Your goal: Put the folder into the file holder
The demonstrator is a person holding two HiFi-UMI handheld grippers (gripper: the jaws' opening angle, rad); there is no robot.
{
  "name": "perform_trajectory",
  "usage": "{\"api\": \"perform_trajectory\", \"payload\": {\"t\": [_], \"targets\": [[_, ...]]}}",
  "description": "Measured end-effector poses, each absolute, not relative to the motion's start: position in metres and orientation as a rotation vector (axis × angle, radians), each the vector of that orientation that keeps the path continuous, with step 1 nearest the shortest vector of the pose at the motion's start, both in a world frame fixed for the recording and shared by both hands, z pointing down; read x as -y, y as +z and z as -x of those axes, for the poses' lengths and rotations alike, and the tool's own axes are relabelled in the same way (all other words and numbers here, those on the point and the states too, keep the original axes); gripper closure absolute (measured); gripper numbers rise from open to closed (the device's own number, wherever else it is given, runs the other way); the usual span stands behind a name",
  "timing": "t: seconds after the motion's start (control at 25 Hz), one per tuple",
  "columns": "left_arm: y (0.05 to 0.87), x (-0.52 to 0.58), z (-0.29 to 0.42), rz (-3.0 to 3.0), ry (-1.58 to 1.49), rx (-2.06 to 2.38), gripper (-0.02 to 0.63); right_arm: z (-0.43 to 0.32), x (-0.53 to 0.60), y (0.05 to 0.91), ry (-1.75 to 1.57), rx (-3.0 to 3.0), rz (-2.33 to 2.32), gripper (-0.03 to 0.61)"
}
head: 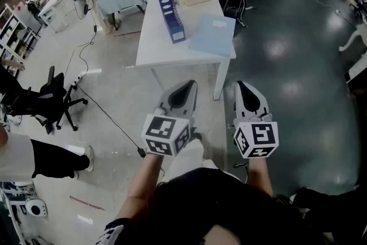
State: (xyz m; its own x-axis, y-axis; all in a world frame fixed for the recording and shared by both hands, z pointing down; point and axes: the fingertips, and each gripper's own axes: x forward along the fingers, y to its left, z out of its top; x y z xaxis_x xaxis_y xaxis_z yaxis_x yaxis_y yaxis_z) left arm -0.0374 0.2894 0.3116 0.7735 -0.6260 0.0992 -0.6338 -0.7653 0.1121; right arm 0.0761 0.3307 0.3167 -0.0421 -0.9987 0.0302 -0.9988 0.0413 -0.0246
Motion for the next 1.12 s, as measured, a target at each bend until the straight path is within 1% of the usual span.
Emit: {"api": "perform_trajectory", "payload": {"t": [0.64, 1.12], "targets": [[0.323, -0.236, 0.038, -2.832, 0.08, 0.939, 0.607, -0.073, -0.279, 0.322, 0.073, 2.21, -2.213, 0.581], [0.328, -0.182, 0.025, -2.845, 0.092, 0.877, 0.608, -0.082, -0.223, 0.324, 0.1, 2.163, -2.246, 0.581]]}}
